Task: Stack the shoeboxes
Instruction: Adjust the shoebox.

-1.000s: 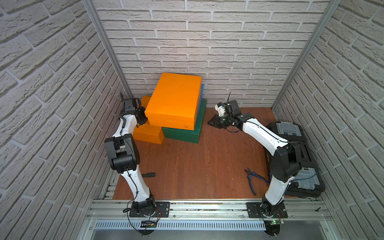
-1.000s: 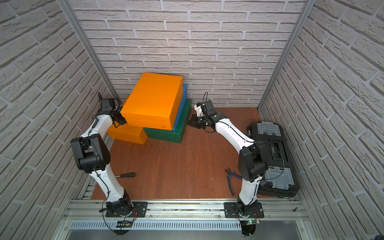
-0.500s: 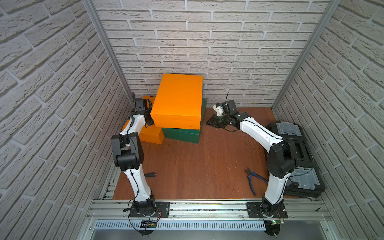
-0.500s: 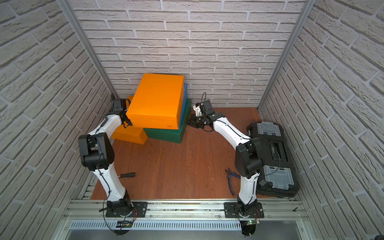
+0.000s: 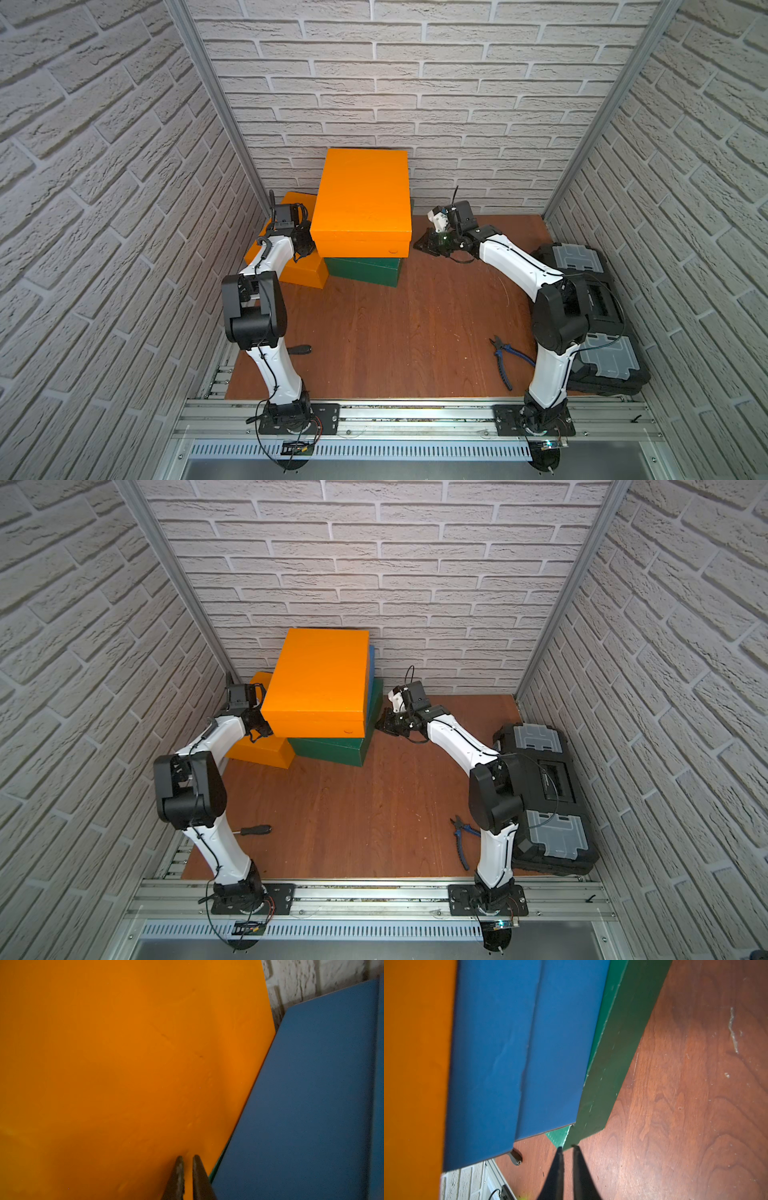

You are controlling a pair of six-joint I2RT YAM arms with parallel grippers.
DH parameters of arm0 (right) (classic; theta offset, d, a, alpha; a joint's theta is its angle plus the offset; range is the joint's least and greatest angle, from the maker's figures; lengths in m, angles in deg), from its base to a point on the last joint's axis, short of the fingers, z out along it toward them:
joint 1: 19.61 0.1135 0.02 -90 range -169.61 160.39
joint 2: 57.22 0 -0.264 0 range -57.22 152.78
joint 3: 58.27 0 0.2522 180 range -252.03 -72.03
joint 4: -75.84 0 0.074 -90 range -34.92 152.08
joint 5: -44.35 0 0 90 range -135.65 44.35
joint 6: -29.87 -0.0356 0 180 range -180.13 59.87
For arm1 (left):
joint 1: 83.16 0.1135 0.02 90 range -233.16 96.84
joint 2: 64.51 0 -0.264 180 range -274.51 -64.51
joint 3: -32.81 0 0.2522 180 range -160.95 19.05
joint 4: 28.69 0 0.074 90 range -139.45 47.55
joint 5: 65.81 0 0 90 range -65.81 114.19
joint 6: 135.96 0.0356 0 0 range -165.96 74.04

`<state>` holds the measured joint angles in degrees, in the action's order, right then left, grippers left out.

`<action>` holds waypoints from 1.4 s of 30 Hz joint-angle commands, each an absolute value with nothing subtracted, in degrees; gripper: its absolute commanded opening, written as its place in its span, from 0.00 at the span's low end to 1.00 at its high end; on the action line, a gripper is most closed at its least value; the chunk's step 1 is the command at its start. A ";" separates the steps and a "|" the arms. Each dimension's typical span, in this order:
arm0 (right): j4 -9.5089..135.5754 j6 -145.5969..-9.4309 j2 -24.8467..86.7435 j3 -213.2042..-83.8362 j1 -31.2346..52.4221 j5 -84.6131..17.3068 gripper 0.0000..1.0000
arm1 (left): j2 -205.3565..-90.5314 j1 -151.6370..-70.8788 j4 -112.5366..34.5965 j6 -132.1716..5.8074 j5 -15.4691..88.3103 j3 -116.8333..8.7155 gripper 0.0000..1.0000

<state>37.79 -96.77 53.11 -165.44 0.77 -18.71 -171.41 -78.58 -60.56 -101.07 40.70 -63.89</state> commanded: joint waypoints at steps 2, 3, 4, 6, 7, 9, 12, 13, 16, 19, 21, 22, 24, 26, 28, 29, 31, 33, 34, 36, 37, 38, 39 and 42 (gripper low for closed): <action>41.86 -98.04 53.63 -162.62 -0.20 -18.19 0.07 | -168.09 -80.21 -64.52 -99.42 40.09 -61.84 0.13; 41.74 -97.92 53.57 -162.55 -0.36 -18.15 0.07 | -167.84 -80.34 -64.76 -99.32 40.39 -61.48 0.13; 41.61 -97.77 53.49 -162.41 -0.45 -18.06 0.07 | -167.49 -80.43 -65.12 -99.39 40.53 -61.29 0.13; 41.26 -97.62 53.32 -162.40 -0.51 -17.79 0.07 | -167.01 -80.58 -66.96 -99.04 39.93 -61.29 0.12; 41.34 -97.60 53.23 -162.33 -0.47 -17.79 0.07 | -166.77 -80.59 -67.62 -99.02 39.78 -61.15 0.12; 41.50 -97.51 52.96 -162.17 -0.61 -17.70 0.07 | -165.82 -80.58 -68.15 -98.92 39.76 -60.38 0.12; 41.54 -97.31 52.75 -162.07 -0.73 -17.70 0.07 | -164.46 -80.61 -70.06 -98.02 38.47 -59.90 0.12; 41.59 -97.22 52.78 -162.12 -0.79 -17.58 0.07 | -164.08 -80.61 -70.37 -97.65 38.14 -59.60 0.12; 41.57 -97.22 52.82 -161.87 -0.87 -17.26 0.07 | -163.40 -80.52 -71.10 -96.95 37.20 -58.94 0.12; 41.62 -97.20 52.43 -161.35 -1.15 -17.35 0.07 | -163.48 -79.64 -71.55 -96.51 37.20 -58.74 0.11; 41.35 -96.82 52.19 -161.24 -1.45 -17.41 0.07 | -163.94 -79.19 -72.36 -96.36 37.24 -58.98 0.11; 41.06 -96.61 52.01 -161.18 -1.61 -17.44 0.07 | -164.03 -79.04 -72.67 -96.32 37.41 -59.17 0.11; 40.75 -96.52 51.83 -161.23 -1.85 -17.61 0.07 | -163.89 -79.25 -72.28 -96.73 38.41 -58.92 0.11; 40.77 -96.43 51.78 -161.22 -2.01 -17.70 0.07 | -163.55 -80.25 -72.02 -96.55 38.15 -59.35 0.11; 40.70 -96.43 51.98 -161.49 -2.07 -17.53 0.07 | -164.08 -81.23 -72.60 -96.52 38.25 -60.43 0.11; 40.72 -96.56 52.07 -161.47 -2.12 -17.44 0.07 | -164.39 -81.59 -72.53 -96.85 38.70 -60.66 0.11; 40.60 -96.52 52.08 -161.45 -2.18 -17.35 0.07 | -164.87 -82.29 -71.91 -97.56 39.81 -60.84 0.11; 40.58 -96.60 51.92 -161.42 -2.29 -17.26 0.07 | -165.33 -83.30 -71.98 -97.86 40.01 -61.20 0.10; 40.63 -96.59 51.82 -161.45 -2.42 -17.22 0.07 | -165.51 -83.85 -72.14 -97.88 40.14 -61.29 0.11; 40.48 -96.59 51.76 -161.76 -2.54 -17.26 0.07 | -165.89 -84.89 -73.19 -97.83 40.27 -61.70 0.10; 40.38 -96.54 51.75 -162.08 -2.67 -17.17 0.07 | -166.07 -85.31 -73.70 -97.74 40.48 -61.71 0.10; 40.21 -96.58 51.85 -162.43 -2.78 -17.01 0.07 | -166.15 -85.61 -73.76 -97.86 40.77 -61.39 0.11; 39.96 -96.48 51.89 -162.94 -2.82 -16.96 0.07 | -166.04 -85.99 -73.66 -98.11 41.09 -60.92 0.10; 39.49 -96.16 51.92 -163.98 -2.99 -16.91 0.07 | -165.66 -86.85 -73.80 -98.18 41.18 -59.81 0.11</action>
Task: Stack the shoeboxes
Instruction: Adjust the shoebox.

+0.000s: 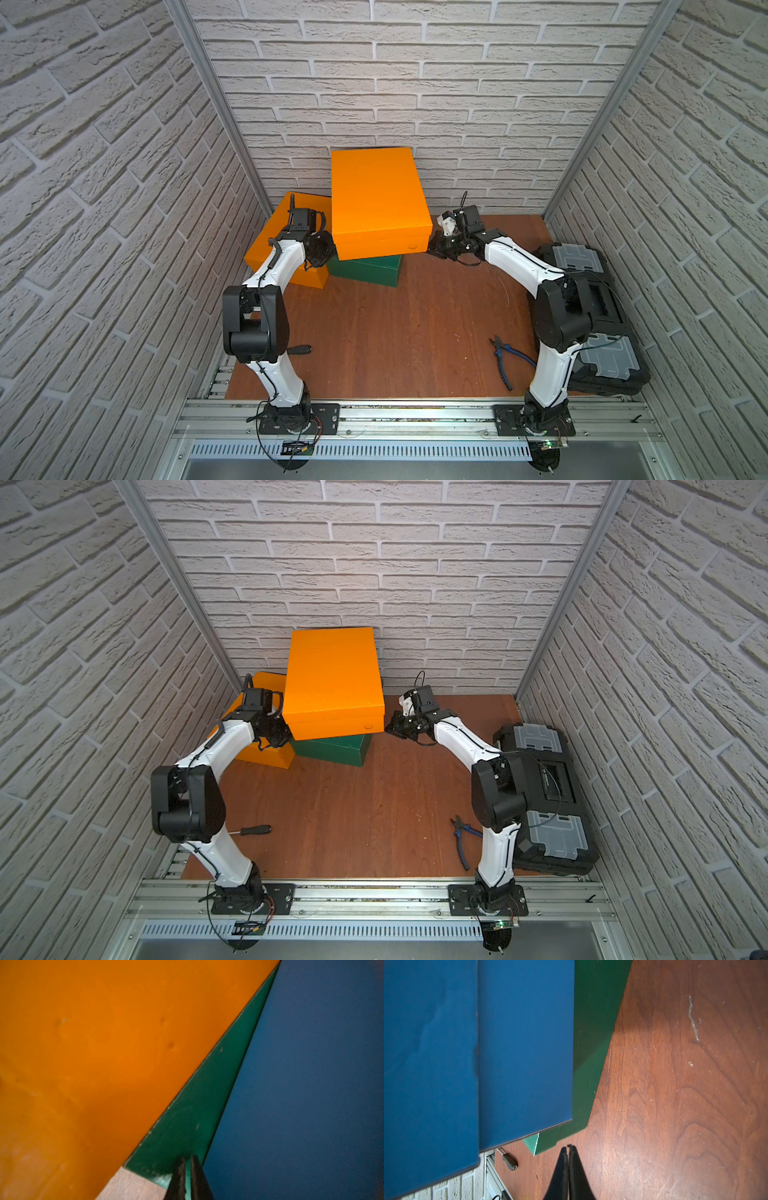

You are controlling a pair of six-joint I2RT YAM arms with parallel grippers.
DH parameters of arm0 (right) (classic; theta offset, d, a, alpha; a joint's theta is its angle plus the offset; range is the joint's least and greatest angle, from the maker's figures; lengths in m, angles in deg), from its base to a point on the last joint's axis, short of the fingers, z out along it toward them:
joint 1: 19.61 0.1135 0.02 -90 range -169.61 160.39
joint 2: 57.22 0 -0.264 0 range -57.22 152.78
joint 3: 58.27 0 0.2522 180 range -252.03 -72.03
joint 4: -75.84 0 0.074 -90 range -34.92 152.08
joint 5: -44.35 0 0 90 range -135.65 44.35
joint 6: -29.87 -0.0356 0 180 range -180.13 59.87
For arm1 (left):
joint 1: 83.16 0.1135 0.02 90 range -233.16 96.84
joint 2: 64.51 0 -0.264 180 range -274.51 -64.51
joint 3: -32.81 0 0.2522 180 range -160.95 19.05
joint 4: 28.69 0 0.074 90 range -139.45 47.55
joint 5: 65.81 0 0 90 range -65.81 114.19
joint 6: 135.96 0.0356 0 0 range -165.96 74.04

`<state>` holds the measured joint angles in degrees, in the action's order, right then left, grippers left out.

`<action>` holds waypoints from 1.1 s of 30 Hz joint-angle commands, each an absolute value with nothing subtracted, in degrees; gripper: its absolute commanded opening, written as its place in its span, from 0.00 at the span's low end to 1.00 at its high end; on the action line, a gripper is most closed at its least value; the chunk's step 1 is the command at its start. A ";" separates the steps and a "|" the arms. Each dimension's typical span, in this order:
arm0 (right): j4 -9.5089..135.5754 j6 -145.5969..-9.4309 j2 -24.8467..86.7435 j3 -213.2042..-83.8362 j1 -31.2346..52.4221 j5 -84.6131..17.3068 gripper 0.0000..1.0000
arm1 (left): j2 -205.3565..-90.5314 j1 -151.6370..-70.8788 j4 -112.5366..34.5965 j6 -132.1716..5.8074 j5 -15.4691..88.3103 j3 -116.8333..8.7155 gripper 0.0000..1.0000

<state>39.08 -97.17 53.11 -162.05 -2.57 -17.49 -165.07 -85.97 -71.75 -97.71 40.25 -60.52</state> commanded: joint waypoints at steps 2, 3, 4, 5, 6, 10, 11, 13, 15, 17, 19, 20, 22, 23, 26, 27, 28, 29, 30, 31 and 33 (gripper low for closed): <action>39.26 -96.13 52.01 -164.27 -3.08 -16.76 0.07 | -165.13 -86.82 -74.24 -97.87 40.57 -59.36 0.10; 39.19 -96.02 52.11 -164.40 -3.06 -16.69 0.07 | -164.85 -86.58 -74.45 -97.55 40.30 -59.27 0.11; 39.09 -95.99 52.32 -164.57 -3.08 -16.58 0.07 | -164.59 -86.27 -74.91 -97.29 40.03 -59.35 0.11; 38.97 -95.99 52.51 -164.71 -3.10 -16.43 0.07 | -164.33 -86.01 -75.26 -97.08 39.94 -59.39 0.11; 38.97 -96.04 52.80 -164.66 -3.05 -16.18 0.07 | -164.10 -85.73 -75.77 -96.75 39.76 -59.49 0.10; 40.06 -96.51 52.98 -163.09 -3.08 -16.01 0.07 | -162.44 -84.85 -77.99 -94.69 36.98 -59.70 0.11; 40.18 -96.52 53.05 -162.85 -3.02 -16.03 0.07 | -162.28 -84.69 -78.28 -94.40 36.50 -59.70 0.11; 40.27 -96.60 53.37 -162.98 -3.08 -15.96 0.07 | -162.74 -84.77 -79.13 -94.12 35.63 -60.17 0.09; 40.21 -96.69 53.54 -163.24 -3.08 -15.75 0.07 | -163.43 -85.39 -78.92 -94.13 34.67 -59.91 0.03; 40.34 -96.69 53.47 -163.36 -3.04 -15.77 0.07 | -164.07 -86.14 -78.42 -94.20 33.12 -59.30 0.00; 40.18 -96.61 53.40 -163.46 -3.06 -15.94 0.07 | -164.74 -86.48 -77.39 -94.45 32.54 -58.61 0.00; 40.20 -96.60 53.43 -163.45 -3.04 -15.86 0.07 | -165.17 -86.46 -76.90 -94.55 32.54 -58.35 0.00; 39.89 -96.41 53.46 -163.42 -3.04 -15.85 0.07 | -165.53 -86.34 -75.17 -94.69 32.81 -58.12 0.00; 39.74 -96.30 53.55 -163.38 -3.08 -15.94 0.07 | -165.58 -86.30 -74.67 -94.74 32.62 -58.28 0.00; 39.84 -96.34 53.69 -163.02 -3.08 -16.03 0.07 | -166.46 -86.15 -74.25 -94.57 31.71 -60.28 0.00; 39.91 -96.41 53.70 -162.94 -3.12 -16.03 0.07 | -167.09 -86.19 -74.27 -94.48 31.70 -61.16 0.00; 40.02 -96.43 53.78 -162.90 -3.08 -15.95 0.07 | -167.78 -86.37 -74.27 -94.65 31.99 -61.90 0.00; 40.01 -96.47 53.93 -162.84 -3.08 -15.95 0.07 | -168.51 -86.62 -74.27 -94.86 32.45 -62.43 0.00; 40.02 -96.53 53.97 -162.96 -3.06 -16.02 0.07 | -168.99 -87.12 -74.22 -95.20 32.78 -62.73 0.00; 39.95 -96.55 54.05 -162.99 -3.03 -16.07 0.07 | -169.10 -87.94 -74.07 -95.47 32.68 -62.75 0.00; 39.92 -96.45 54.14 -163.15 -3.17 -16.18 0.07 | -168.95 -89.97 -73.47 -96.01 32.53 -62.20 0.00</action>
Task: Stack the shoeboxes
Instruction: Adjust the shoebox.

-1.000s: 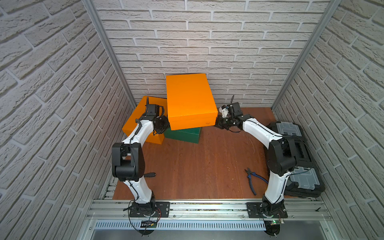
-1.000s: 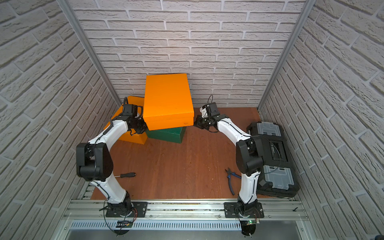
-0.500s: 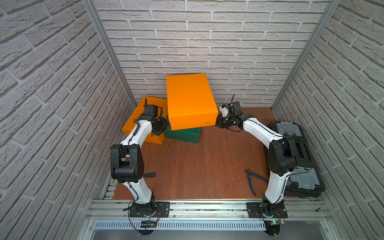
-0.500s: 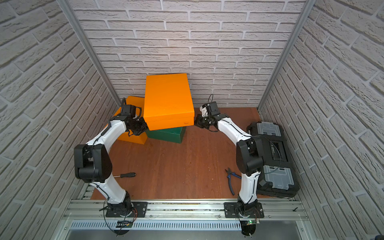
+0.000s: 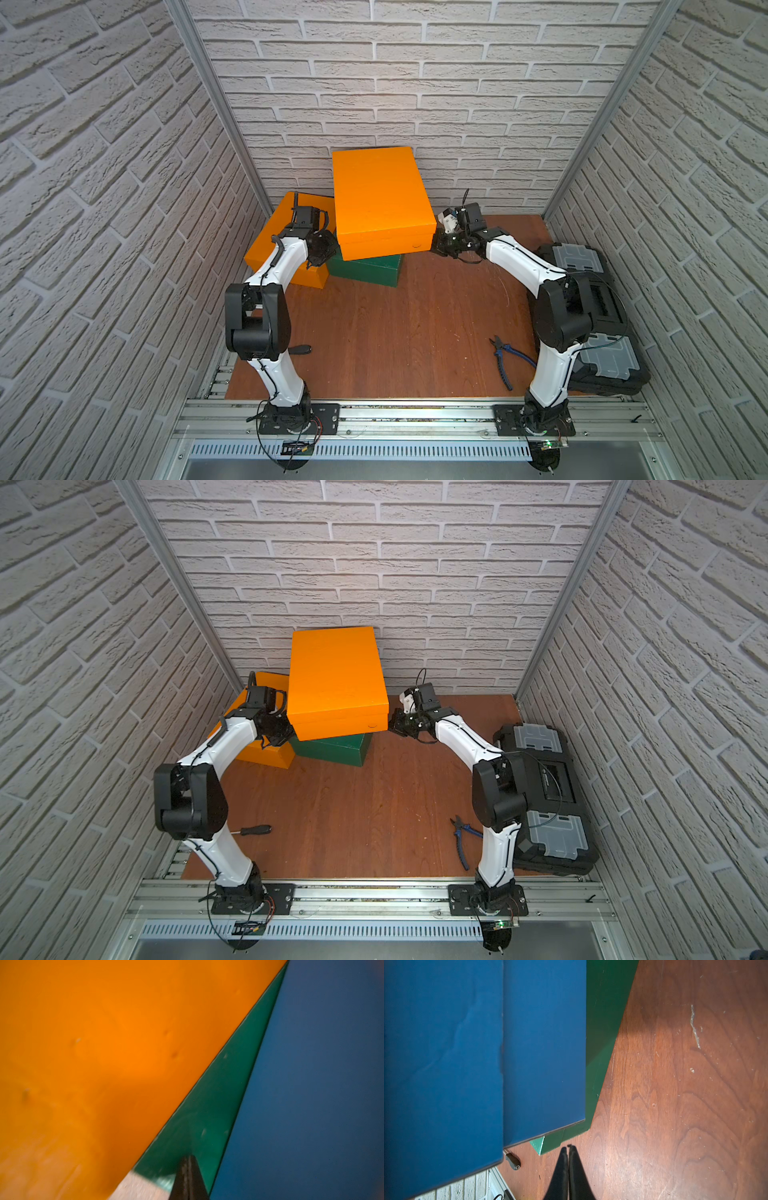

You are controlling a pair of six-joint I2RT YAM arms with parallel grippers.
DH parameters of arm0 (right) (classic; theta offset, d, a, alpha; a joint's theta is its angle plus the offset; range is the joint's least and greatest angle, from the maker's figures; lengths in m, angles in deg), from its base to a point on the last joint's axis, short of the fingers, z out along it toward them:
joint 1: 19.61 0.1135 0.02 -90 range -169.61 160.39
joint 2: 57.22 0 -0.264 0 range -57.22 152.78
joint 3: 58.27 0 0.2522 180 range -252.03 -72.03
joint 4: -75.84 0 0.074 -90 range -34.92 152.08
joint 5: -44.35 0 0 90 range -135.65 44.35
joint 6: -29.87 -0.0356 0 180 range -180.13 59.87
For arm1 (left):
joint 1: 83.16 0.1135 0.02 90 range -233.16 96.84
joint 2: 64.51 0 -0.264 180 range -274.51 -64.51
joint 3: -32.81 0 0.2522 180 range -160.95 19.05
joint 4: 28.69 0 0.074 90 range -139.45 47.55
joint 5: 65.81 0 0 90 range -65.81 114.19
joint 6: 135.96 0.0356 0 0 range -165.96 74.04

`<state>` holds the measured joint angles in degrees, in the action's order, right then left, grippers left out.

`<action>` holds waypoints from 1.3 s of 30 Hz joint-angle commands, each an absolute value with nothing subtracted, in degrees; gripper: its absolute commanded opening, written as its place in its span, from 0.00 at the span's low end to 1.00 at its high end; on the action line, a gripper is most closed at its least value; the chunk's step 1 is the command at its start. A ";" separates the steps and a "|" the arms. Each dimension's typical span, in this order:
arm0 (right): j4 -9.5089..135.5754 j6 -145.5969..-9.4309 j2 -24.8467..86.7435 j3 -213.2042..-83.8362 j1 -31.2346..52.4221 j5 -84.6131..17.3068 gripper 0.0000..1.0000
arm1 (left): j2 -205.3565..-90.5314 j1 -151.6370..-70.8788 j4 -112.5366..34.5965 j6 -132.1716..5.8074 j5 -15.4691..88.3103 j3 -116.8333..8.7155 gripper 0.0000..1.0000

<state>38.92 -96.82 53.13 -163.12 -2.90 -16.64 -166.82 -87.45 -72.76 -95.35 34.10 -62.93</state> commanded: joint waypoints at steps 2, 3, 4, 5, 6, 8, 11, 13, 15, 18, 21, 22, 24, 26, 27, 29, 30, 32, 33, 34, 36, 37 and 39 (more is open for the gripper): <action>39.77 -96.42 54.40 -163.60 -3.26 -16.11 0.07 | -168.99 -92.04 -72.51 -96.89 33.31 -61.20 0.00; 39.66 -96.34 54.57 -163.96 -3.30 -16.03 0.07 | -168.99 -92.82 -71.98 -97.44 33.86 -60.53 0.00; 39.54 -96.38 54.74 -164.25 -3.33 -15.97 0.07 | -169.01 -93.55 -71.48 -98.06 34.40 -59.83 0.00; 39.56 -96.34 54.84 -164.44 -3.33 -15.95 0.07 | -169.08 -94.06 -71.22 -98.37 34.49 -59.25 0.00; 39.53 -96.29 54.93 -164.61 -3.39 -15.86 0.07 | -169.02 -94.60 -70.92 -98.79 34.52 -58.58 0.00; 39.60 -96.34 54.94 -164.67 -3.47 -15.68 0.07 | -169.06 -95.38 -69.70 -100.13 35.14 -56.96 0.00; 39.59 -96.10 54.61 -164.43 -3.52 -15.64 0.07 | -169.11 -96.86 -68.48 -101.37 35.97 -55.10 0.00; 39.45 -95.83 54.49 -164.32 -3.59 -15.75 0.07 | -169.13 -97.43 -68.56 -101.57 35.97 -54.56 0.00; 39.22 -95.64 54.49 -164.40 -3.77 -15.77 0.07 | -168.93 -97.28 -68.86 -101.41 35.74 -54.35 0.00; 39.01 -95.37 54.65 -164.74 -3.89 -15.60 0.07 | -167.94 -96.15 -69.97 -100.68 35.31 -55.03 0.00; 38.79 -94.82 54.92 -166.08 -3.81 -14.90 0.07 | -165.94 -94.26 -71.85 -99.21 34.50 -56.30 0.00; 37.97 -94.52 55.35 -167.25 -3.79 -14.73 0.07 | -165.09 -93.35 -72.68 -98.54 34.08 -56.75 0.00; 37.39 -94.08 55.55 -168.85 -3.61 -13.96 0.07 | -163.62 -91.32 -74.10 -97.68 33.47 -57.24 0.00; 37.61 -94.02 54.46 -168.36 -3.21 -14.21 0.06 | -162.19 -89.13 -74.59 -97.25 33.34 -57.03 0.00; 38.00 -94.00 53.46 -167.39 -3.17 -14.53 0.06 | -161.47 -88.03 -74.62 -97.14 33.29 -56.70 0.00; 38.77 -94.07 51.16 -164.63 -3.33 -15.35 0.05 | -160.47 -86.23 -74.79 -96.84 33.26 -56.27 0.00; 38.95 -94.10 49.71 -162.68 -3.54 -16.03 0.06 | -160.05 -85.40 -74.80 -96.63 33.31 -55.99 0.00; 39.38 -94.38 47.12 -159.71 -4.61 -17.17 0.05 | -159.84 -83.92 -75.04 -96.22 33.48 -55.96 0.00; 39.59 -94.53 45.79 -158.34 -5.48 -17.85 0.05 | -159.83 -83.21 -75.06 -95.99 33.80 -55.92 0.00; 39.61 -94.58 44.71 -157.36 -6.58 -18.86 0.04 | -159.83 -82.71 -75.10 -95.78 34.16 -56.01 0.00; 38.73 -94.14 43.99 -157.11 -8.62 -20.75 0.04 | -159.86 -82.06 -75.25 -95.55 34.21 -56.19 0.00; 38.00 -93.90 44.26 -157.67 -9.58 -21.76 0.04 | -159.80 -81.83 -75.10 -95.46 34.32 -56.30 0.00; 36.93 -93.02 45.84 -159.86 -10.51 -24.41 0.04 | -159.86 -81.46 -75.15 -95.32 34.39 -56.50 0.00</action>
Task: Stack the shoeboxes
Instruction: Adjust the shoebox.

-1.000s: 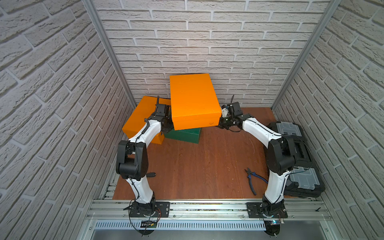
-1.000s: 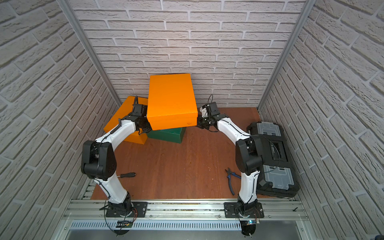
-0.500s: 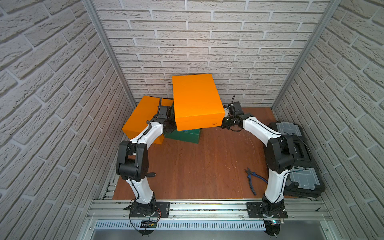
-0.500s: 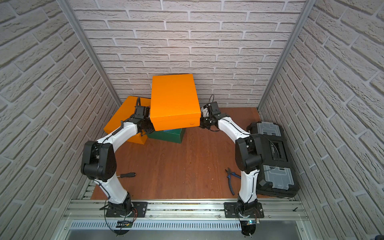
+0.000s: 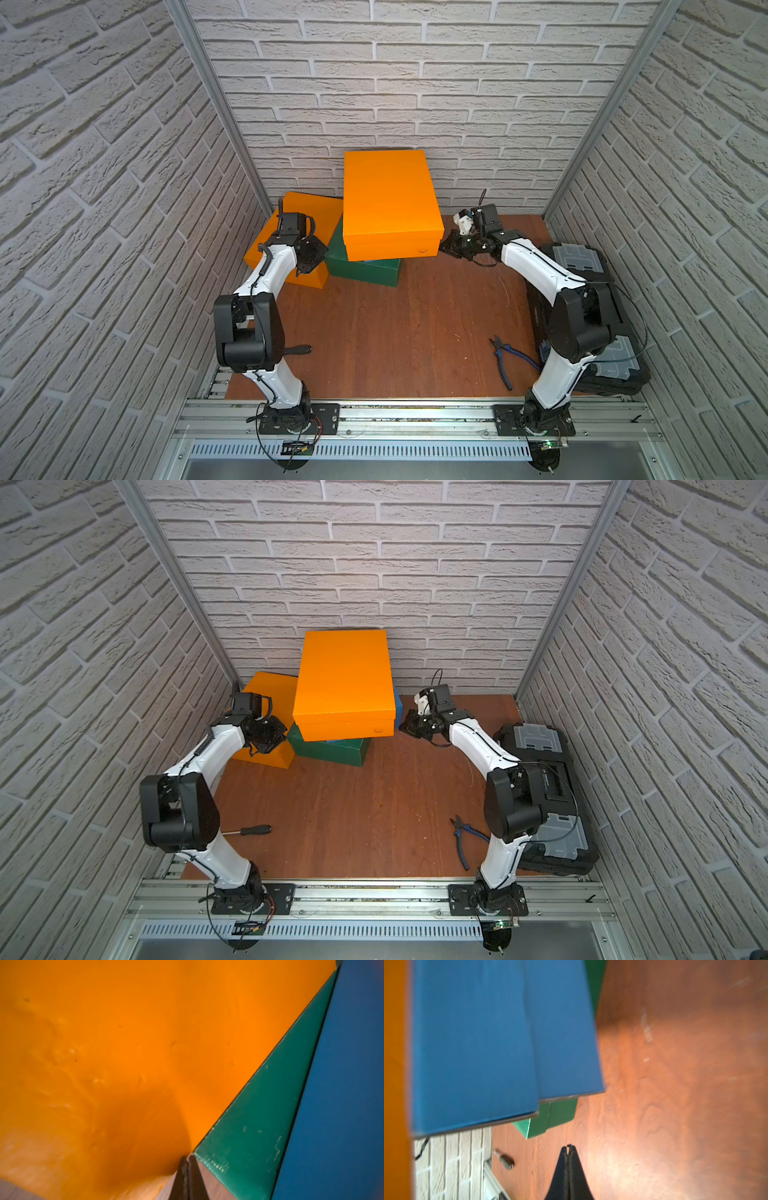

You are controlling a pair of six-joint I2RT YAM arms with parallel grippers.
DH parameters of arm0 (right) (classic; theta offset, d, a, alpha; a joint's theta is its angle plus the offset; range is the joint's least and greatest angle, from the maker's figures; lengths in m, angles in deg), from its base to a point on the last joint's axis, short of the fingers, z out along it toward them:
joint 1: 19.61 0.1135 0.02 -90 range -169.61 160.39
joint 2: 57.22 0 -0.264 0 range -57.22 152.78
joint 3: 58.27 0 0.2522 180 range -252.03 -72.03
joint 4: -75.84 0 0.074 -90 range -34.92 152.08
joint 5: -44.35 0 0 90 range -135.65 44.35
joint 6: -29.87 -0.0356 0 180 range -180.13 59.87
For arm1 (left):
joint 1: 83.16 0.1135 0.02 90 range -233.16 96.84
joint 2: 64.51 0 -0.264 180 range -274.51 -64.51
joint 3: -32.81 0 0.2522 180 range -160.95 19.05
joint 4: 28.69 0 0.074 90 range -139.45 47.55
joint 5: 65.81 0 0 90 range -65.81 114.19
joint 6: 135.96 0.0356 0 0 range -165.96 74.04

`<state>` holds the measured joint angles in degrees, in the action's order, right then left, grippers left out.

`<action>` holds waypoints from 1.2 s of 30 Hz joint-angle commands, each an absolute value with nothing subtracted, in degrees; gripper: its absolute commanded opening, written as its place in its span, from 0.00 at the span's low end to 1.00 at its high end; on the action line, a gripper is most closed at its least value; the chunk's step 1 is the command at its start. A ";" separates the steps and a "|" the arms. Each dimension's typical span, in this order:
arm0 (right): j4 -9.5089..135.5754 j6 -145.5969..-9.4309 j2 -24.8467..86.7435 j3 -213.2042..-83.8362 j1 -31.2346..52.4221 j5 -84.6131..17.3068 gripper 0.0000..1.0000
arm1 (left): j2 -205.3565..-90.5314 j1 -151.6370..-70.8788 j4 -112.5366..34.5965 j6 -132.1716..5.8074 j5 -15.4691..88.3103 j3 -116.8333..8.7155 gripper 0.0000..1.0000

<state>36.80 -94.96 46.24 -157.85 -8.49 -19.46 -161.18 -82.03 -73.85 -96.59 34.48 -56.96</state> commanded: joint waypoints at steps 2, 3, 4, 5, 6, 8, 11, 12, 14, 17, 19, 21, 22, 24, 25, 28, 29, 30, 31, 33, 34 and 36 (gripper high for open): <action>35.14 -91.96 49.41 -164.25 -10.72 -26.76 0.03 | -159.72 -81.05 -75.05 -95.66 35.09 -56.76 0.00; 34.25 -91.56 51.76 -167.39 -10.73 -27.51 0.03 | -159.36 -80.87 -74.76 -96.08 35.57 -56.87 0.00; 33.74 -91.57 54.33 -170.59 -10.73 -27.29 0.03 | -158.98 -80.81 -74.37 -96.20 35.62 -57.10 0.00; 33.38 -91.65 56.65 -173.36 -10.73 -26.72 0.03 | -158.75 -80.85 -74.14 -96.37 35.61 -57.48 0.00; 33.28 -91.84 59.87 -176.15 -10.56 -26.03 0.03 | -158.48 -80.87 -73.81 -96.45 35.62 -58.03 0.00; 32.63 -92.02 63.72 -181.92 -9.62 -25.46 0.03 | -158.87 -80.94 -73.95 -96.19 35.30 -59.77 0.00; 29.50 -90.83 69.18 -189.86 -6.33 -24.38 0.03 | -160.50 -80.83 -74.17 -96.20 35.22 -61.83 0.00; 27.84 -90.15 70.40 -192.16 -5.02 -23.92 0.03 | -161.22 -80.87 -74.18 -96.13 35.20 -62.43 0.00; 27.07 -89.75 70.82 -192.84 -2.87 -24.11 0.03 | -162.28 -80.85 -74.18 -96.06 35.23 -63.33 0.00; 30.23 -90.96 68.81 -187.84 -1.46 -24.17 0.04 | -164.05 -80.82 -74.27 -95.95 35.44 -64.26 0.00; 30.97 -91.27 67.57 -184.48 -1.66 -25.30 0.03 | -165.09 -80.87 -74.20 -96.01 35.77 -64.11 0.00; 31.34 -91.30 66.46 -181.60 -2.17 -25.62 0.03 | -165.36 -80.94 -74.08 -96.38 36.55 -63.38 0.00; 31.88 -91.65 65.96 -179.78 -2.53 -25.46 0.04 | -165.17 -81.13 -73.97 -96.58 36.95 -62.71 0.00; 33.42 -92.29 64.57 -176.48 -2.97 -25.48 0.04 | -164.44 -81.76 -73.83 -96.76 37.20 -61.12 0.00; 34.00 -92.60 63.97 -175.02 -3.06 -25.47 0.03 | -163.91 -82.07 -73.79 -96.76 37.20 -60.18 0.00; 34.57 -92.65 63.29 -173.30 -3.26 -25.22 0.03 | -162.70 -82.56 -73.58 -97.31 36.96 -57.64 0.00; 34.57 -92.65 63.23 -173.18 -3.26 -25.12 0.03 | -162.45 -82.63 -73.72 -97.35 36.43 -57.20 0.00; 34.57 -92.65 63.23 -173.12 -3.26 -24.94 0.04 | -162.43 -82.72 -74.14 -97.16 35.75 -56.99 0.00; 34.52 -92.65 63.20 -173.18 -3.26 -24.83 0.03 | -162.47 -82.79 -74.55 -97.03 35.39 -57.01 0.00; 34.48 -92.48 62.90 -173.06 -3.26 -24.75 0.03 | -162.34 -82.84 -75.82 -96.46 34.18 -57.15 0.00; 34.48 -92.31 62.76 -172.87 -3.33 -24.87 0.04 | -162.16 -82.94 -76.52 -96.09 33.32 -57.32 0.00; 34.40 -92.04 62.38 -172.60 -3.49 -25.16 0.04 | -161.50 -82.91 -77.96 -95.43 31.52 -57.51 0.00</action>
